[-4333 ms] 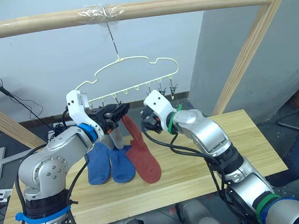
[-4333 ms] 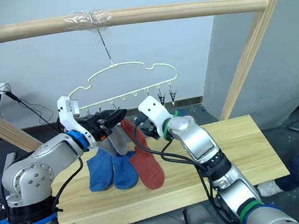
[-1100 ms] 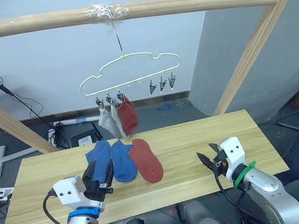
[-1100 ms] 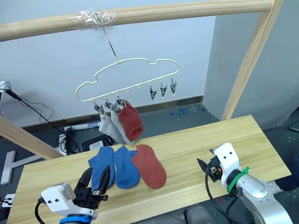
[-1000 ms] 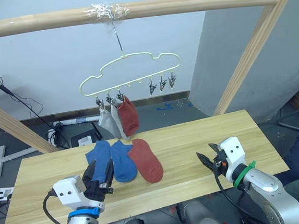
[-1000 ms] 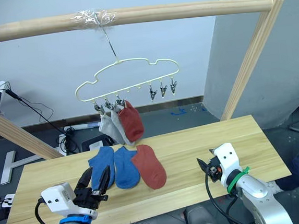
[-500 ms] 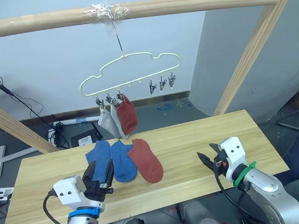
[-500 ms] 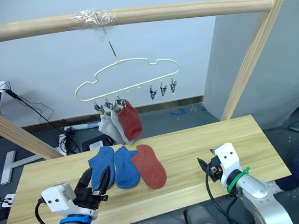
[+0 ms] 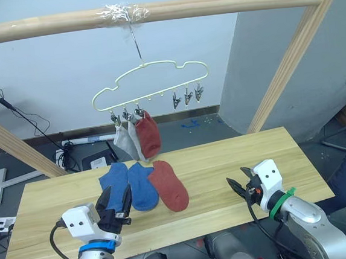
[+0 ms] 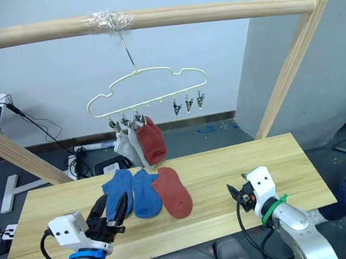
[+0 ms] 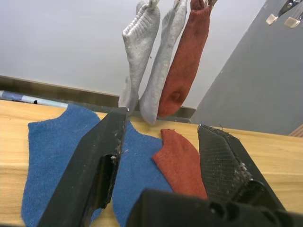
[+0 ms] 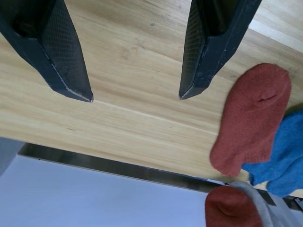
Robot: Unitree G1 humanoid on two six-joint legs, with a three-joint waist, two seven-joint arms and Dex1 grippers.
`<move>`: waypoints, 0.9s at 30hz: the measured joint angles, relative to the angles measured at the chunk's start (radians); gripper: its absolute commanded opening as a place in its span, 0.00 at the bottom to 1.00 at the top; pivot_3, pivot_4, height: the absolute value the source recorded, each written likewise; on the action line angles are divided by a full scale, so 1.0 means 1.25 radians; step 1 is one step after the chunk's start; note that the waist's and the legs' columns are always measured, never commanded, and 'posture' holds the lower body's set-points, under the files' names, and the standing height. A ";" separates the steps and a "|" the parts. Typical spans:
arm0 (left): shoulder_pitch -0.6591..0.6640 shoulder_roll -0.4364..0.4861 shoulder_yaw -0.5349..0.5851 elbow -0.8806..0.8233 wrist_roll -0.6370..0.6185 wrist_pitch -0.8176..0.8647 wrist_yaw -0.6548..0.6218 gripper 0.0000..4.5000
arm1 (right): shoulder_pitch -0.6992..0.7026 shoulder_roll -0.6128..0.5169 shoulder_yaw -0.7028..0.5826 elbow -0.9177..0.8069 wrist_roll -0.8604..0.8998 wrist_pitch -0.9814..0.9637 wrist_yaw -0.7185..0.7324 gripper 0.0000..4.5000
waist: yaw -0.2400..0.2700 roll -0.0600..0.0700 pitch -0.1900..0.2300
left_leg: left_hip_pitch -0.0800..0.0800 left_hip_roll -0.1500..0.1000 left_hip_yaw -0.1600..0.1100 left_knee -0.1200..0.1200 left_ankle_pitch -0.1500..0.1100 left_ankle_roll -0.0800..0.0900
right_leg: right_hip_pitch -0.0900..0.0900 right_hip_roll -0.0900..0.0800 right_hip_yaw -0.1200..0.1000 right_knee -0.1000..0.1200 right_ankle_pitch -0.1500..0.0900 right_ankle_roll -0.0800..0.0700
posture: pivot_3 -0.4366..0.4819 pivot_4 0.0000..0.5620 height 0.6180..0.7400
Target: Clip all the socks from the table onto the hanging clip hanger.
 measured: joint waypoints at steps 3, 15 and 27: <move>0.005 -0.001 0.000 0.000 0.003 0.000 0.000 0.60 | -0.009 -0.001 0.000 0.001 0.000 -0.003 0.005 0.66 | 0.003 0.000 0.000 | 0.000 0.000 0.000 0.000 0.000 0.000 | 0.000 0.000 0.000 0.000 0.000 0.000 | 0.23 0.30 1.00; 0.011 -0.002 0.000 -0.002 0.004 0.000 0.002 0.60 | -0.019 -0.001 0.016 0.023 -0.001 -0.010 0.007 0.66 | 0.023 0.000 -0.001 | 0.000 0.000 0.000 0.001 0.000 0.000 | 0.000 0.000 0.000 0.000 0.000 0.001 | 0.27 0.28 1.00; 0.020 -0.010 -0.005 -0.003 0.010 -0.001 0.017 0.60 | -0.048 -0.008 0.029 0.046 0.000 -0.022 0.022 0.66 | 0.041 0.000 -0.014 | 0.000 0.000 0.000 0.001 0.000 0.000 | 0.000 0.000 -0.001 0.001 0.001 0.001 | 0.33 0.25 1.00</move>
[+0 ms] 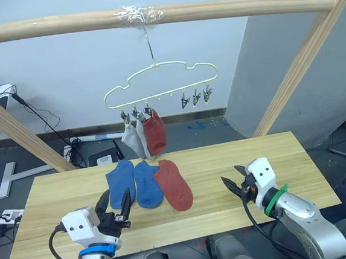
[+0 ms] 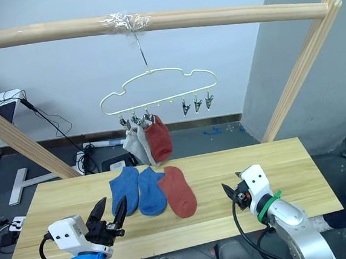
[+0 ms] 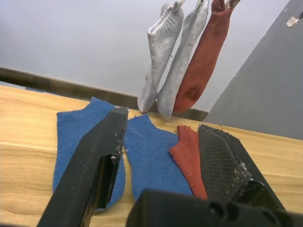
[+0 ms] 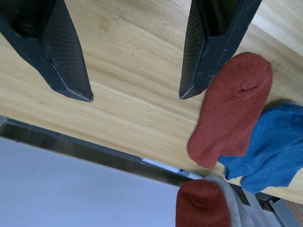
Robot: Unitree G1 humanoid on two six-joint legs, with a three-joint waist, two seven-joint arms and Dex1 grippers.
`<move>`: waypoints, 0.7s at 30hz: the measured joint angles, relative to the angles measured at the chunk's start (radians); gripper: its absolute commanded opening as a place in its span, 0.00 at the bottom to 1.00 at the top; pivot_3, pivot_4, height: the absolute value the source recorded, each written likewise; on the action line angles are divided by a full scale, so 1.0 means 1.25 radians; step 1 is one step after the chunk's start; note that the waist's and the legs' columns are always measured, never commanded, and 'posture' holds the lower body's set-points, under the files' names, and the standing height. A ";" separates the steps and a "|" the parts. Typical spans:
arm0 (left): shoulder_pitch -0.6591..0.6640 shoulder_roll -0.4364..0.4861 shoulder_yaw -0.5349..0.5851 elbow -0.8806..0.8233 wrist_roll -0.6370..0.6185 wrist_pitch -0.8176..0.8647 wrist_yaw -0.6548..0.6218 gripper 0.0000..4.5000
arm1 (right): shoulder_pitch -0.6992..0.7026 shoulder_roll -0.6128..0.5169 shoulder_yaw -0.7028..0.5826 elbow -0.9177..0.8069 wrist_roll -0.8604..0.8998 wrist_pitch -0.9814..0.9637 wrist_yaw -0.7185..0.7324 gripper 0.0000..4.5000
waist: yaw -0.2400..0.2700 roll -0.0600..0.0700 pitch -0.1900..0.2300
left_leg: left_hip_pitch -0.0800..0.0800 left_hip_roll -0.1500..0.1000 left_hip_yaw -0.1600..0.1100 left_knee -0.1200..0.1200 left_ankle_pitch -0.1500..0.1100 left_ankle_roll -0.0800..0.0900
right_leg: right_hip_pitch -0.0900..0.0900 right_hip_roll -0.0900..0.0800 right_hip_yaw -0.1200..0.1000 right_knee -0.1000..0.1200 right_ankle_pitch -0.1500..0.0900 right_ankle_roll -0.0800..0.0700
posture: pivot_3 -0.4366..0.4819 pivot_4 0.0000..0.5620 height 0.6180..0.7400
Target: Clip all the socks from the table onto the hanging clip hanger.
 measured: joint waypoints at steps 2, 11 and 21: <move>0.008 -0.005 0.000 -0.001 0.002 -0.006 0.001 0.60 | -0.009 -0.003 0.001 0.012 0.000 -0.001 0.007 0.66 | 0.001 -0.001 -0.003 | 0.000 0.000 0.000 0.000 0.000 0.000 | 0.000 0.000 0.000 0.000 0.000 0.000 | 0.35 0.25 1.00; 0.046 -0.036 -0.018 -0.004 0.031 -0.029 0.023 0.60 | -0.070 -0.012 0.018 0.065 0.000 -0.010 0.042 0.66 | 0.031 -0.001 -0.006 | 0.001 0.000 0.001 0.001 0.000 0.000 | 0.000 0.000 0.000 0.000 0.001 0.000 | 0.39 0.24 1.00; 0.041 -0.038 -0.023 -0.014 0.044 -0.034 0.038 0.60 | -0.074 -0.010 0.024 0.076 0.001 -0.015 0.048 0.66 | 0.054 -0.001 -0.008 | 0.001 0.000 0.001 0.001 0.000 0.000 | 0.001 0.000 0.000 0.000 0.001 -0.001 | 0.38 0.24 1.00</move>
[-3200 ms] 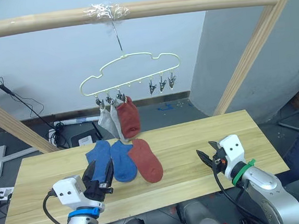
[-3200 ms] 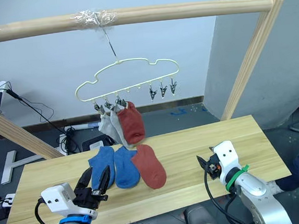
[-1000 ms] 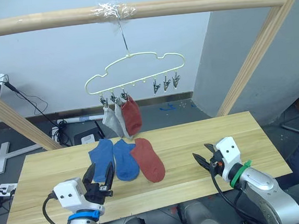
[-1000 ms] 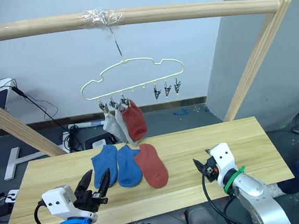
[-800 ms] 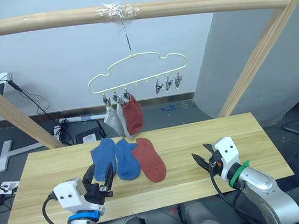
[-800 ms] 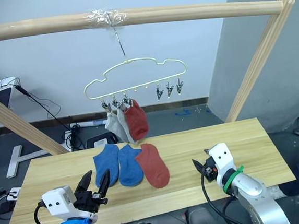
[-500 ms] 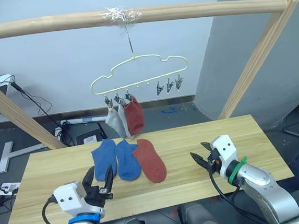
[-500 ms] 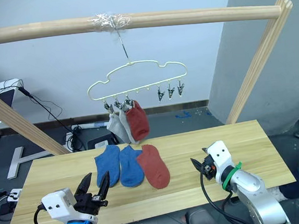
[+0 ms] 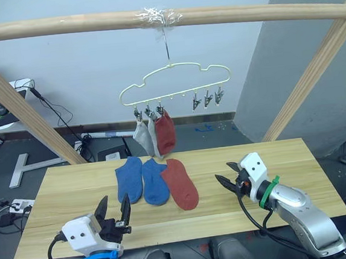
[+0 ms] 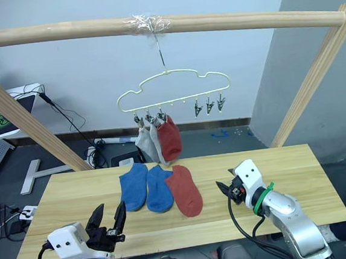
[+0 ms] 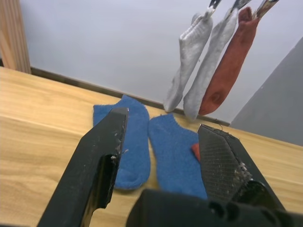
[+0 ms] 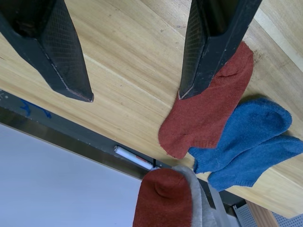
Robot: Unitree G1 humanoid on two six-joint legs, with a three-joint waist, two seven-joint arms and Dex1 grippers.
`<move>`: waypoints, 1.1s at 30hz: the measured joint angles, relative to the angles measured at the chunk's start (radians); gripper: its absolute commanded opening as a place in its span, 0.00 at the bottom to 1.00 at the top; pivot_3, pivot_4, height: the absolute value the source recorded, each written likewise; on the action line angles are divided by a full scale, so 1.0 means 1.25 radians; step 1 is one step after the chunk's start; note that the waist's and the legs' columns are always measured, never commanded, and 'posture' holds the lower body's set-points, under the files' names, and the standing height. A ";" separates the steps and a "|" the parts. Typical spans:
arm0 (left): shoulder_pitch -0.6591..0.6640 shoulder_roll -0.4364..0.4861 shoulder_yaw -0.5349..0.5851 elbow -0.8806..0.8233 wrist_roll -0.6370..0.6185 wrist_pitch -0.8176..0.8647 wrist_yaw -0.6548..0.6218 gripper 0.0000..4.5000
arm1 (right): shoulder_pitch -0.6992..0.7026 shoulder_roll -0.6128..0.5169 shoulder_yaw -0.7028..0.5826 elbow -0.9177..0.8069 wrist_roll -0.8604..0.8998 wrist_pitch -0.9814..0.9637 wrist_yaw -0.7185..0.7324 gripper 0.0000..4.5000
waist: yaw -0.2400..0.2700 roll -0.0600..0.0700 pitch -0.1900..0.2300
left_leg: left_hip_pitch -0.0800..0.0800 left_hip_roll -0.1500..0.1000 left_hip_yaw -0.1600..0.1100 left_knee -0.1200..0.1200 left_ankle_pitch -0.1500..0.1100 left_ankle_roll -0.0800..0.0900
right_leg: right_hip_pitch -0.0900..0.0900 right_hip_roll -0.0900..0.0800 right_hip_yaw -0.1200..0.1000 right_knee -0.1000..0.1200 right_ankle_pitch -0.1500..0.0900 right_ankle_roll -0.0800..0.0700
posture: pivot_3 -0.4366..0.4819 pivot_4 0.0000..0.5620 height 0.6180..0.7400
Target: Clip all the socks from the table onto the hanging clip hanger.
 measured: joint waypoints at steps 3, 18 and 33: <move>-0.005 0.001 0.000 -0.004 0.000 0.005 0.000 0.60 | 0.000 0.001 0.000 0.000 0.000 0.000 -0.001 0.66 | 0.001 0.000 -0.001 | 0.000 0.000 0.000 0.000 0.000 0.000 | 0.000 0.000 0.000 0.000 0.000 0.000 | 0.38 0.24 1.00; -0.009 0.002 0.000 -0.022 0.000 0.032 0.000 0.60 | 0.000 0.003 0.000 0.000 0.000 0.001 -0.009 0.66 | 0.009 0.000 -0.001 | 0.000 0.000 0.000 0.000 0.000 0.000 | 0.000 0.000 0.000 0.000 0.001 -0.001 | 0.38 0.25 1.00; -0.007 0.002 0.000 -0.022 0.001 0.032 0.000 0.60 | -0.003 0.003 0.007 0.000 0.000 0.002 -0.010 0.66 | 0.009 0.000 -0.002 | 0.000 0.000 0.000 0.000 0.000 0.000 | 0.000 0.000 0.000 0.000 0.001 -0.001 | 0.39 0.24 1.00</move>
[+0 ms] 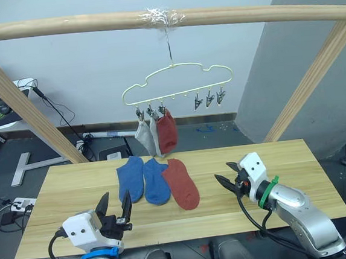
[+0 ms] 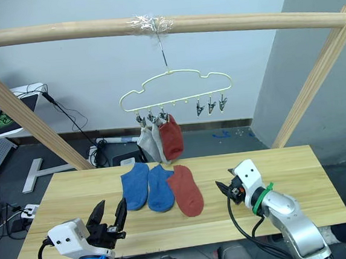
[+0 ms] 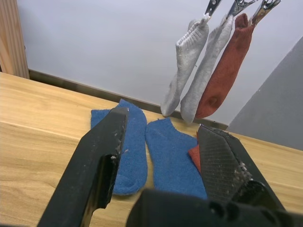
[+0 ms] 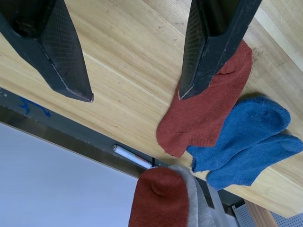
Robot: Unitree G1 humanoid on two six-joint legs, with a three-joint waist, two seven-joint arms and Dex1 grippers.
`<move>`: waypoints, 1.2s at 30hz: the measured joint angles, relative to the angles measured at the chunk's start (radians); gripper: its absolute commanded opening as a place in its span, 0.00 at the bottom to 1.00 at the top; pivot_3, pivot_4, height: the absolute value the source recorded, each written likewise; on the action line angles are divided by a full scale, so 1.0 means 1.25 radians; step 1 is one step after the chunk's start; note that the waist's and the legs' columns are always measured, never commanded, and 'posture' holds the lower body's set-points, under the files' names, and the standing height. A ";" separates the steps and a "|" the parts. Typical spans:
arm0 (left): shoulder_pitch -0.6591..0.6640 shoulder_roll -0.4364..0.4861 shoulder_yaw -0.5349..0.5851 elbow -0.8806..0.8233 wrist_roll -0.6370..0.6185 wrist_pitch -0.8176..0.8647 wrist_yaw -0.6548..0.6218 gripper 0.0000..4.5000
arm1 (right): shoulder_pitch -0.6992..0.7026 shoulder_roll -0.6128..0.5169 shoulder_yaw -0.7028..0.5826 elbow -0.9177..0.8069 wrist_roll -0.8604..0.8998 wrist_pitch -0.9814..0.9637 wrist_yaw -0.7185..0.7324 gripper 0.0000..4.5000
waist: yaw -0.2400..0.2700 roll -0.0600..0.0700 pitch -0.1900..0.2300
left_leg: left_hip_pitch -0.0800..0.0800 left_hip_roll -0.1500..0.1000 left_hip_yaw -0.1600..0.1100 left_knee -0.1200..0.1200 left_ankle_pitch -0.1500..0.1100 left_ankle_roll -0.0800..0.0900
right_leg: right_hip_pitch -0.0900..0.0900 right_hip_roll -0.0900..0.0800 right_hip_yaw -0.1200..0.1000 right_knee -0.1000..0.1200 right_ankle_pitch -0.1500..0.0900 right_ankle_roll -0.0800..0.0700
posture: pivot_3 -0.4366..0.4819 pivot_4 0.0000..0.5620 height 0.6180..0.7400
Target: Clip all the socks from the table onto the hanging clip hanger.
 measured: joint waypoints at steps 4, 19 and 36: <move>0.002 -0.001 0.000 0.000 0.000 0.000 0.000 0.60 | -0.015 0.001 0.002 0.003 0.000 0.000 0.001 0.66 | 0.000 0.000 -0.002 | 0.000 0.000 0.000 0.000 0.000 0.000 | 0.000 0.000 0.000 0.000 0.000 0.000 | 0.41 0.23 1.00; 0.003 -0.002 0.000 0.000 0.001 -0.003 0.011 0.60 | -0.027 0.001 0.003 0.018 0.000 0.000 0.014 0.66 | 0.004 0.000 -0.015 | 0.001 0.000 0.000 0.000 0.000 0.001 | 0.001 0.000 0.000 0.000 0.000 0.000 | 0.39 0.23 1.00; 0.002 -0.001 0.001 0.001 0.000 -0.003 0.010 0.60 | -0.029 0.005 0.003 0.018 0.001 0.005 0.014 0.66 | 0.004 0.000 -0.015 | 0.001 0.000 0.000 0.000 0.001 0.001 | 0.001 0.000 0.000 0.000 0.000 0.001 | 0.39 0.23 1.00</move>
